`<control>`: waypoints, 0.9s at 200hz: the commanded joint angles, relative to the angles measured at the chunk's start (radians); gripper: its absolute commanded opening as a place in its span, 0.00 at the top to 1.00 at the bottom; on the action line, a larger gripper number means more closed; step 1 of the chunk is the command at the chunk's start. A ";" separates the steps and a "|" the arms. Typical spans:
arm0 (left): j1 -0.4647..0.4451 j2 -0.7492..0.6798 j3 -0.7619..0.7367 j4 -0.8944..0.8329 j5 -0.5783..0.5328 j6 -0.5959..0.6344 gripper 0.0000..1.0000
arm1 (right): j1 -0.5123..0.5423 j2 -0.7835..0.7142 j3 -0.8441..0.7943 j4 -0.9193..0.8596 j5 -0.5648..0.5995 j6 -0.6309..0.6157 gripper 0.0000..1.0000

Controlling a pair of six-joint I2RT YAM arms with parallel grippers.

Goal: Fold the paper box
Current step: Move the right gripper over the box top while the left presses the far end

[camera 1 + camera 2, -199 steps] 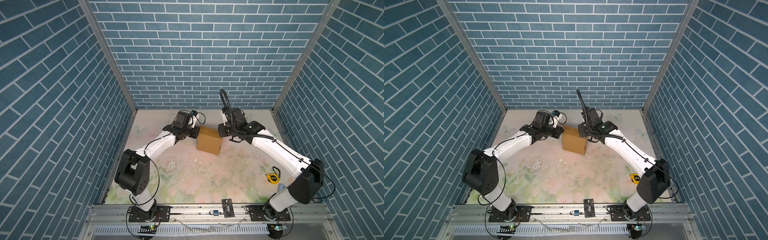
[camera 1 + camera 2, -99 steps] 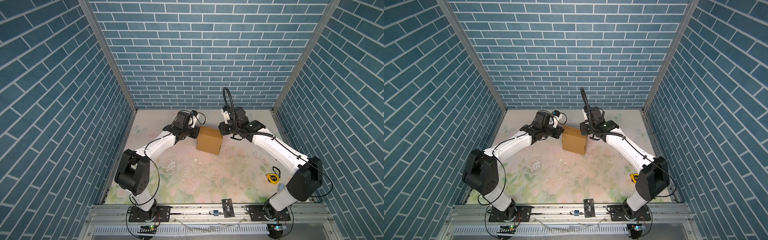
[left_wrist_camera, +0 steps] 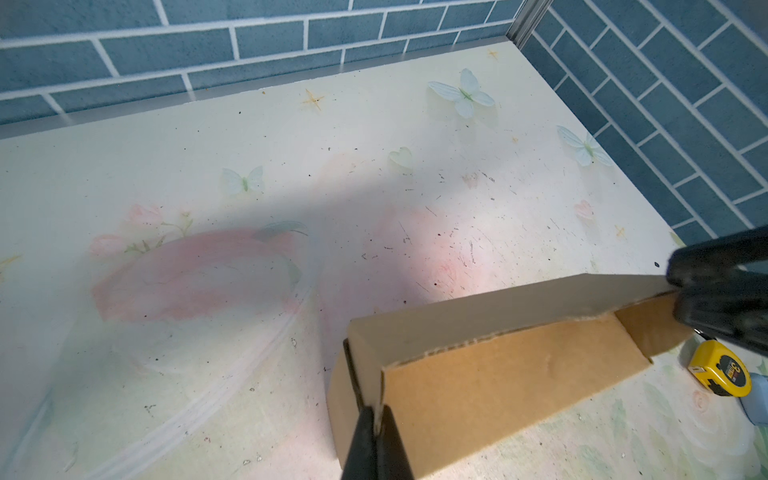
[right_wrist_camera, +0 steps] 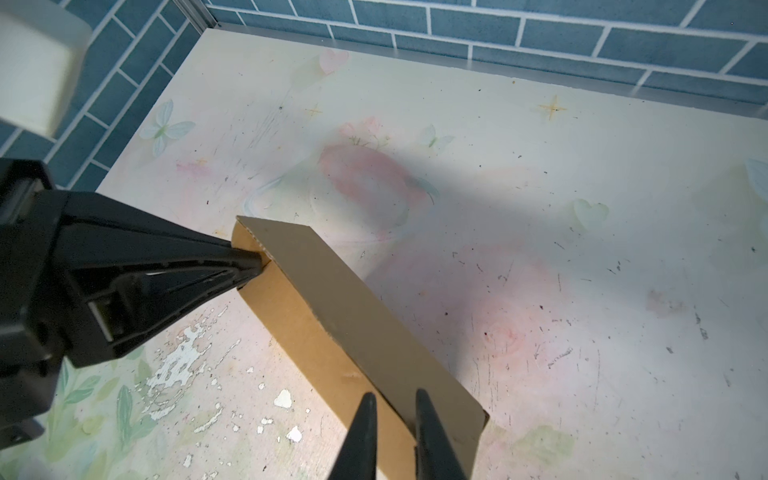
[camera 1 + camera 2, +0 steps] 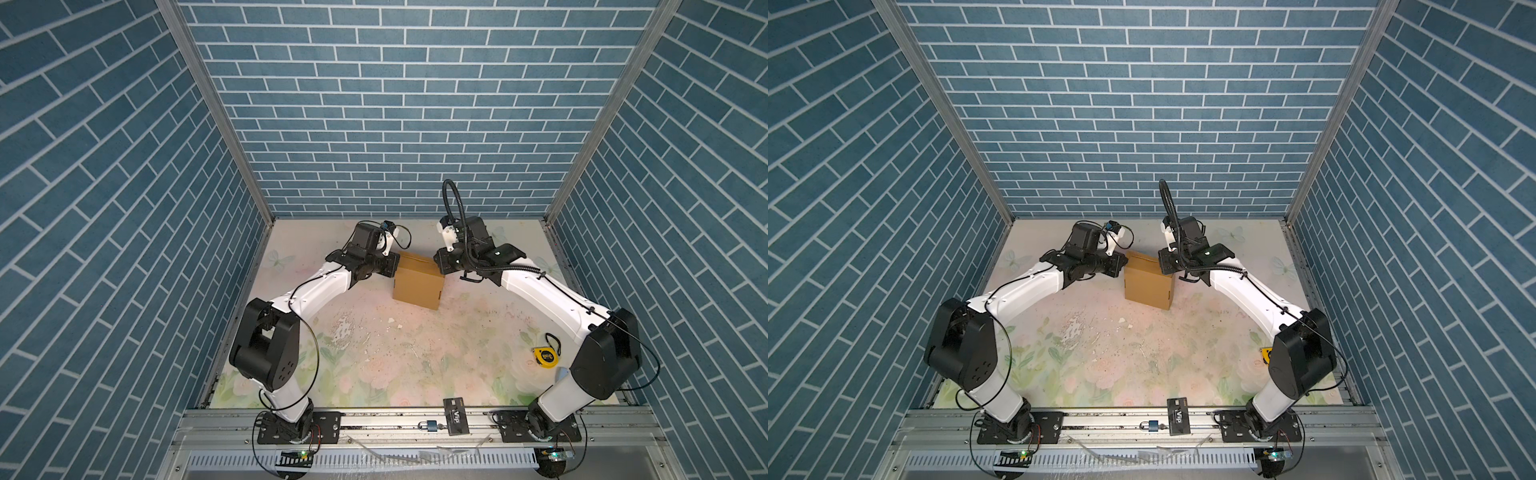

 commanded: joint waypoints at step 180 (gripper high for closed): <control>-0.013 0.034 -0.045 -0.121 0.021 -0.004 0.99 | -0.016 0.131 0.192 -0.239 -0.087 -0.755 0.70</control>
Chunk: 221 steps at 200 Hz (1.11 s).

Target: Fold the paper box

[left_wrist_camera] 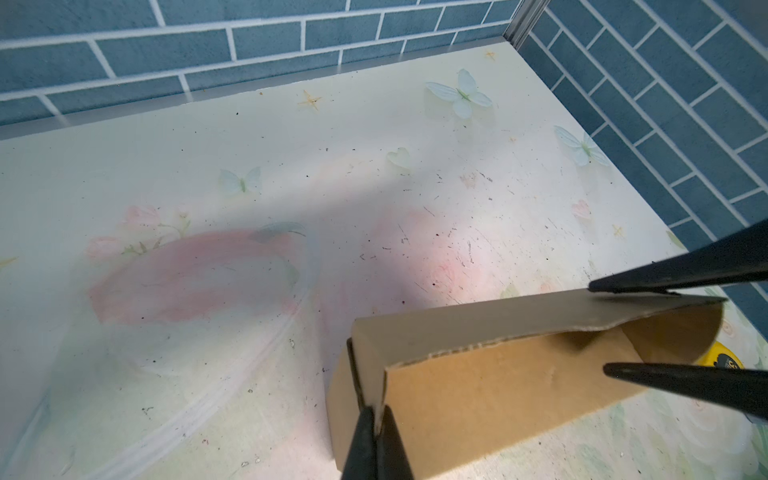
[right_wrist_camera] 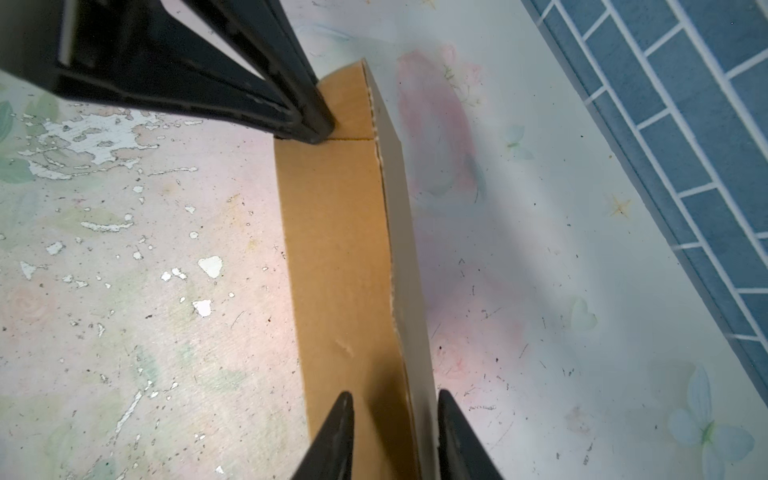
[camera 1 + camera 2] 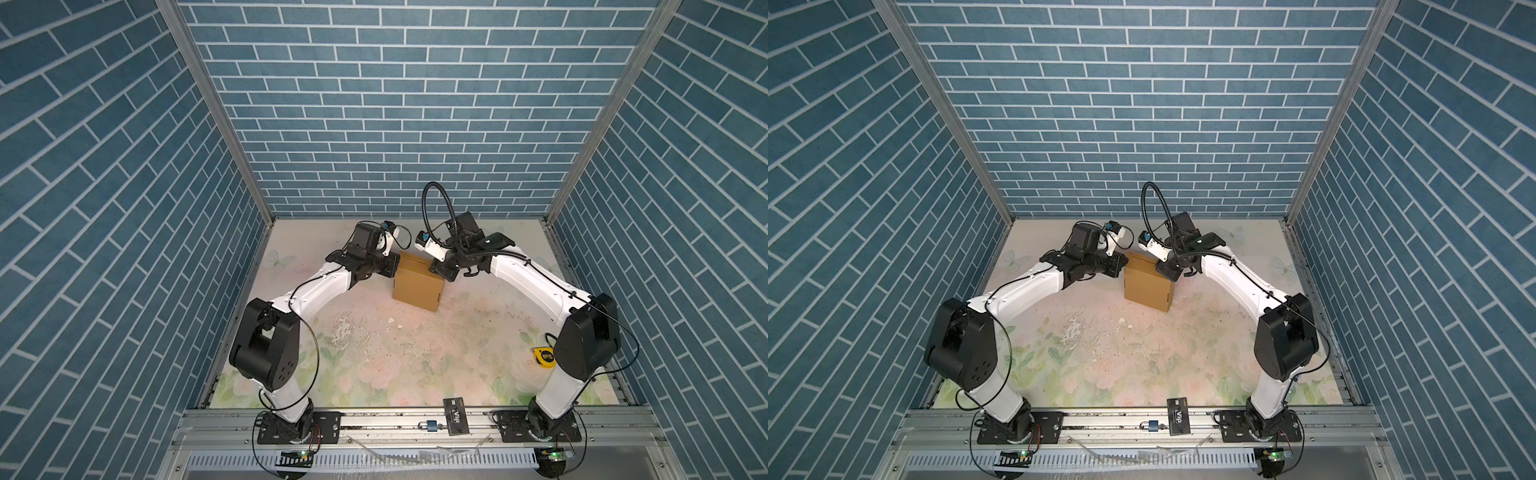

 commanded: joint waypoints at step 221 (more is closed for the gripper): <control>0.013 -0.052 0.012 -0.216 0.092 0.008 0.77 | 0.114 -0.047 -0.184 0.204 0.234 0.015 0.89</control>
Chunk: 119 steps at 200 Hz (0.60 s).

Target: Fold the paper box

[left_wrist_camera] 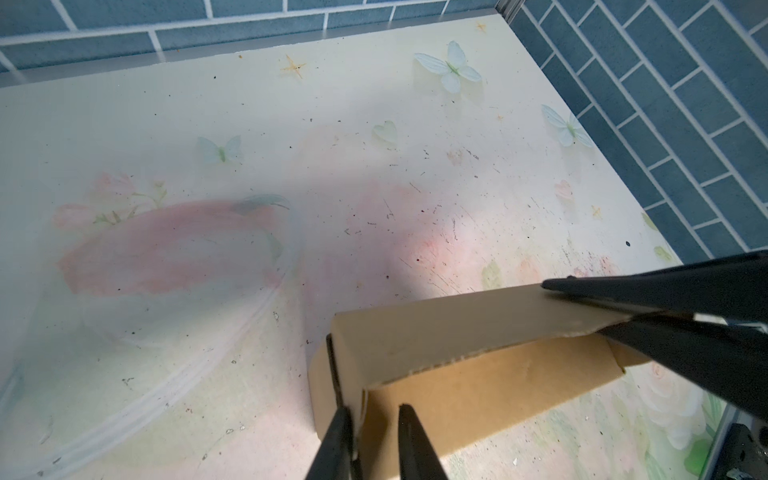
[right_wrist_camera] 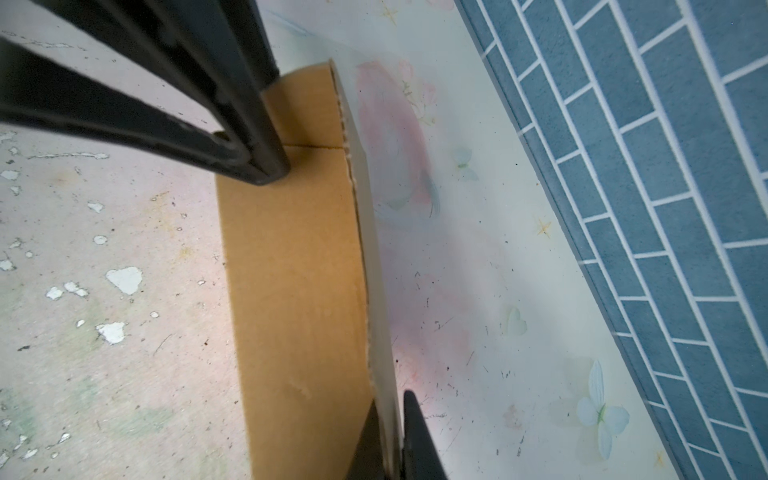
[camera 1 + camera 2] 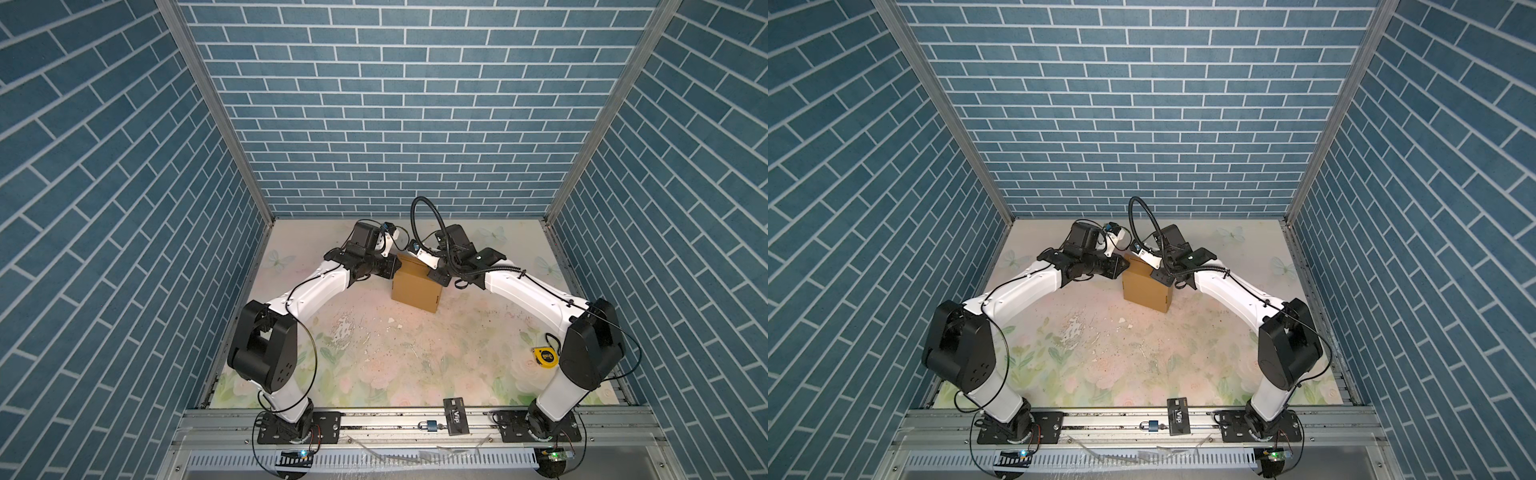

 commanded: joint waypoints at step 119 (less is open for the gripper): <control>0.025 -0.004 0.054 -0.119 0.019 0.092 0.66 | 0.009 0.010 0.020 -0.062 -0.028 0.087 0.81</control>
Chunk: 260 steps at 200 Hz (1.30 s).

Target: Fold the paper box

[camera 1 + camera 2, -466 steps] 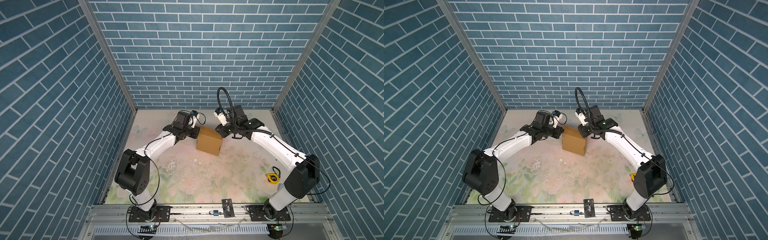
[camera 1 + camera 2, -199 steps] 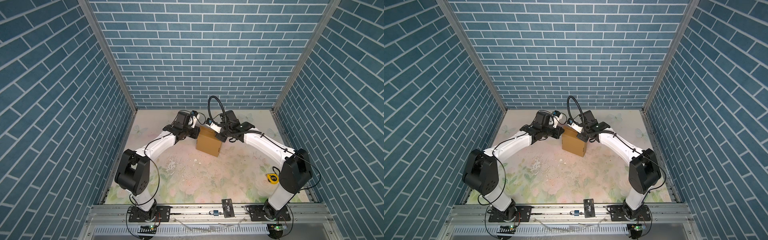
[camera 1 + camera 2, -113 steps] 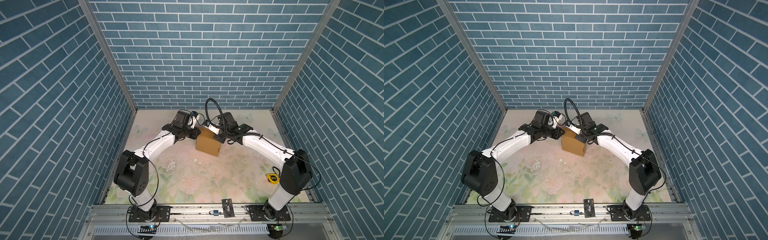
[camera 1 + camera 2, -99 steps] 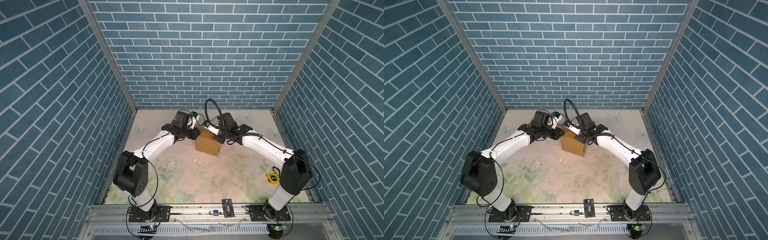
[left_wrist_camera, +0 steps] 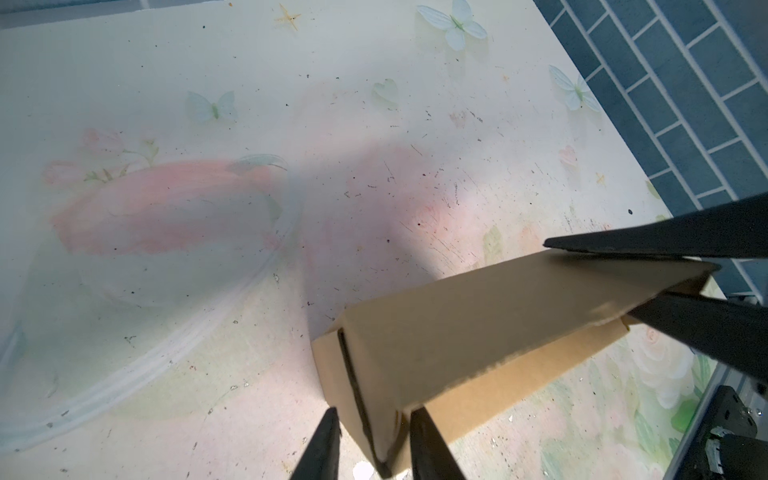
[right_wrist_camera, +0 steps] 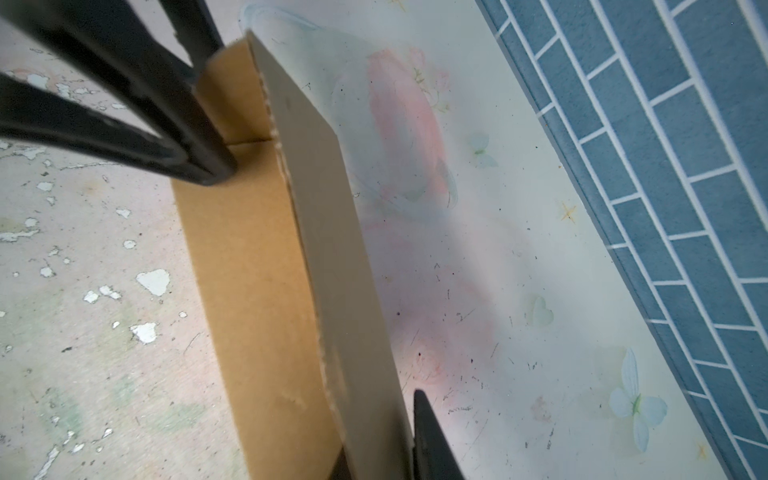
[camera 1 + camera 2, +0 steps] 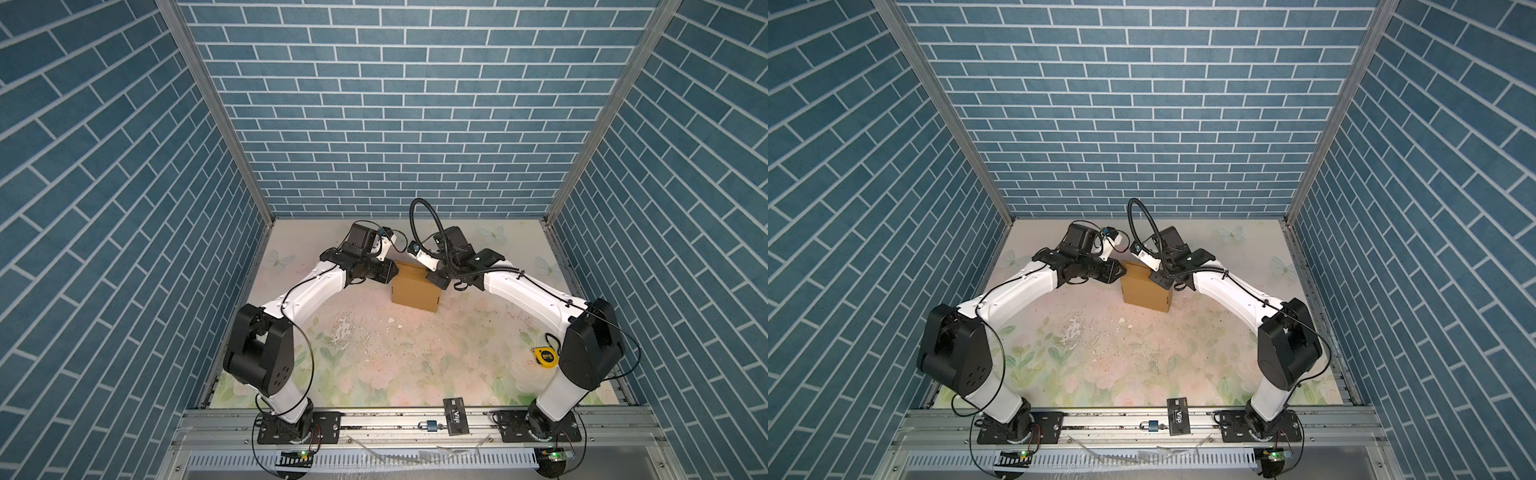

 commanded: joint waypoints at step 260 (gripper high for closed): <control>-0.001 0.028 -0.040 0.024 -0.049 0.097 1.00 | -0.042 -0.186 0.034 0.003 -0.256 0.268 0.68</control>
